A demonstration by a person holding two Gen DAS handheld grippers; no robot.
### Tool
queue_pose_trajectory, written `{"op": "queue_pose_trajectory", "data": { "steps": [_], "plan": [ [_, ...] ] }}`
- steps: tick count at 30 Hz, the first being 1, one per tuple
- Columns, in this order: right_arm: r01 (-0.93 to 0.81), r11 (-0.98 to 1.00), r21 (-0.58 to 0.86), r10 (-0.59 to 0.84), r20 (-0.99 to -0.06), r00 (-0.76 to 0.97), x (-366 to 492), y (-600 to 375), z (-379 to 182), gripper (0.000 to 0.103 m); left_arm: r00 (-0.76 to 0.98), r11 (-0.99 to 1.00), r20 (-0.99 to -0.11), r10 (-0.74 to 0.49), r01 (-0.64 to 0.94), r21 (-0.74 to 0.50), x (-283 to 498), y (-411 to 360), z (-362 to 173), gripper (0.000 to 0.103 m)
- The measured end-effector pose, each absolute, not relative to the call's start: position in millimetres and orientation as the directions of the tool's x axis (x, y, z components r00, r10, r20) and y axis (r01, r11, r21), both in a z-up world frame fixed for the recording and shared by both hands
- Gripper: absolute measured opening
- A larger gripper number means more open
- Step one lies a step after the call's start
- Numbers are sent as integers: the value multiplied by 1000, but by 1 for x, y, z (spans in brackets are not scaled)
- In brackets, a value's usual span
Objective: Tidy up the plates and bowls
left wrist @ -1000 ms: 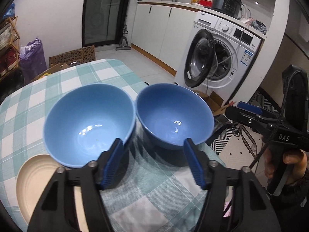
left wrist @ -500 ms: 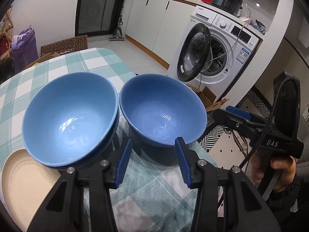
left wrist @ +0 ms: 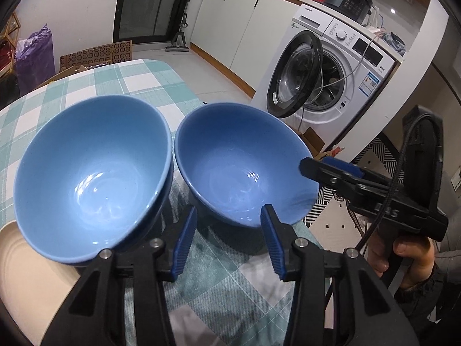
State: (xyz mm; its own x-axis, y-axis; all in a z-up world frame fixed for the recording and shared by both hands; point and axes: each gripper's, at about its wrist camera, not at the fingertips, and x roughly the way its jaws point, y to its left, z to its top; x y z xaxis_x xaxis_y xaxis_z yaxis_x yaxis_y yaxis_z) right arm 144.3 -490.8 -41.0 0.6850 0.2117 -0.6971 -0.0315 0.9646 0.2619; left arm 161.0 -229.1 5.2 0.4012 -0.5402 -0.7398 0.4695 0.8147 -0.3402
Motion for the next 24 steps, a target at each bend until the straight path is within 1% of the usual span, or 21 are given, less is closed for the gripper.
{"op": "queue_pose_trajectory", "data": {
  "steps": [1, 2, 12, 17, 24],
  "plan": [
    [-31, 964, 265, 216, -706, 675, 149, -490, -43, 70, 398, 814, -742, -540, 471, -340, 162, -230, 5, 45],
    [-32, 963, 268, 219, -709, 670, 151, -490, -45, 64, 399, 814, -741, -540, 471, -340, 163, -230, 5, 45],
    [-19, 960, 278, 221, -718, 660, 174, -492, -52, 61, 390, 808, -741, -546, 477, -344, 169, -237, 3, 45],
    [-21, 959, 282, 226, -722, 654, 179, -492, -55, 54, 385, 808, -746, -543, 481, -340, 169, -239, 3, 45],
    [-25, 962, 273, 221, -720, 658, 182, -492, -56, 49, 366, 800, -746, -556, 481, -359, 170, -240, 2, 45]
  ]
}}
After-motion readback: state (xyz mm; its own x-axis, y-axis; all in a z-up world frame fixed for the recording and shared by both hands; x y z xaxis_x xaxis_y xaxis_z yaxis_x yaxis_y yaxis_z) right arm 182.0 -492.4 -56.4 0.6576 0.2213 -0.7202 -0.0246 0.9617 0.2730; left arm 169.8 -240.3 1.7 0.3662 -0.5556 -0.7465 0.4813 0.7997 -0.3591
